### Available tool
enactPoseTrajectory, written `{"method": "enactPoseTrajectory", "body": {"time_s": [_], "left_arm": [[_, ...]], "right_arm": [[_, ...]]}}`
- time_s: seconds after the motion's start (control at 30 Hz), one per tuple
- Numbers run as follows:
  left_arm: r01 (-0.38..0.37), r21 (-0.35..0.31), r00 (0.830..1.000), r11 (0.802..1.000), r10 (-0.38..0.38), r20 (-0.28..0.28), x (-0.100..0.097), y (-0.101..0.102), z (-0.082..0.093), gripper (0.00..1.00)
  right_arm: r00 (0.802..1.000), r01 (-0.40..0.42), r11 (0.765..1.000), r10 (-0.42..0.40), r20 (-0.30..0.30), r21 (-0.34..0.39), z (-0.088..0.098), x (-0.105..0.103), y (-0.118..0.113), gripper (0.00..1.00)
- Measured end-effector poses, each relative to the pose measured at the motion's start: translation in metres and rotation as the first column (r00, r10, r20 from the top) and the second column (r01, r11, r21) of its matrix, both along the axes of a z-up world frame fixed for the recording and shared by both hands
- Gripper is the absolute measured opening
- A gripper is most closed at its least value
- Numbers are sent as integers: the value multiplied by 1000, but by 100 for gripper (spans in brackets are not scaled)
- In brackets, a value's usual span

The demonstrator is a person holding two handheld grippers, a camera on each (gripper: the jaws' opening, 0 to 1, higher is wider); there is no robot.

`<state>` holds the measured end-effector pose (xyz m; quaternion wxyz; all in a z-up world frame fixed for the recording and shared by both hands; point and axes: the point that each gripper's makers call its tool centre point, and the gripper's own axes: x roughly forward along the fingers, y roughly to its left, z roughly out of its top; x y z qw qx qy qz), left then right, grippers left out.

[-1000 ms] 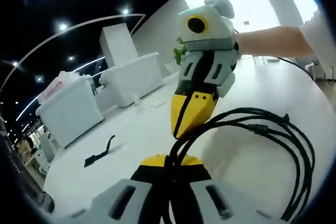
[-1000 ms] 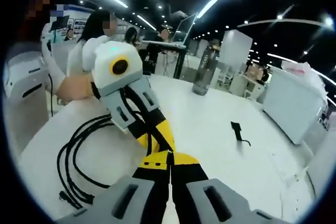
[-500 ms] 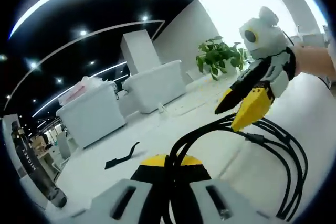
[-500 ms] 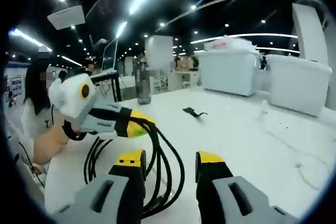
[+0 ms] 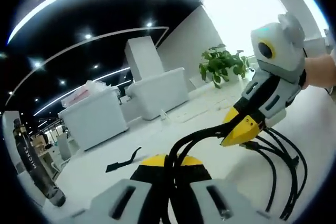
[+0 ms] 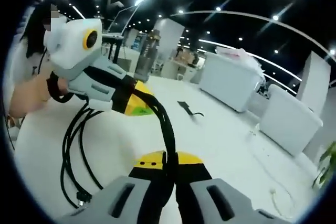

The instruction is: Coil the Type-C to USB data cable on the desktop and secure it with Velcro straps.

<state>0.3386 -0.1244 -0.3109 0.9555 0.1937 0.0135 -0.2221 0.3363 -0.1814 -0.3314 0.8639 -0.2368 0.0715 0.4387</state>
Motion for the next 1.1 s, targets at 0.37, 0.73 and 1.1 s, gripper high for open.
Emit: {"method": "enactPoseTrajectory", "body": {"time_s": [0.37, 0.73, 1.1], "left_arm": [[-20, 3, 998, 1000, 21, -65, 6, 6, -19, 13], [-1, 86, 998, 996, 6, -57, 2, 0, -23, 24], [21, 44, 996, 999, -17, -82, 3, -2, -21, 11]], "right_arm": [[999, -46, 999, 45, 14, 9, 1, -6, 3, 3], [956, -87, 979, 134, 260, -184, 7, -14, 13, 3], [960, -99, 980, 139, 242, -171, 9, -8, 13, 3]]}}
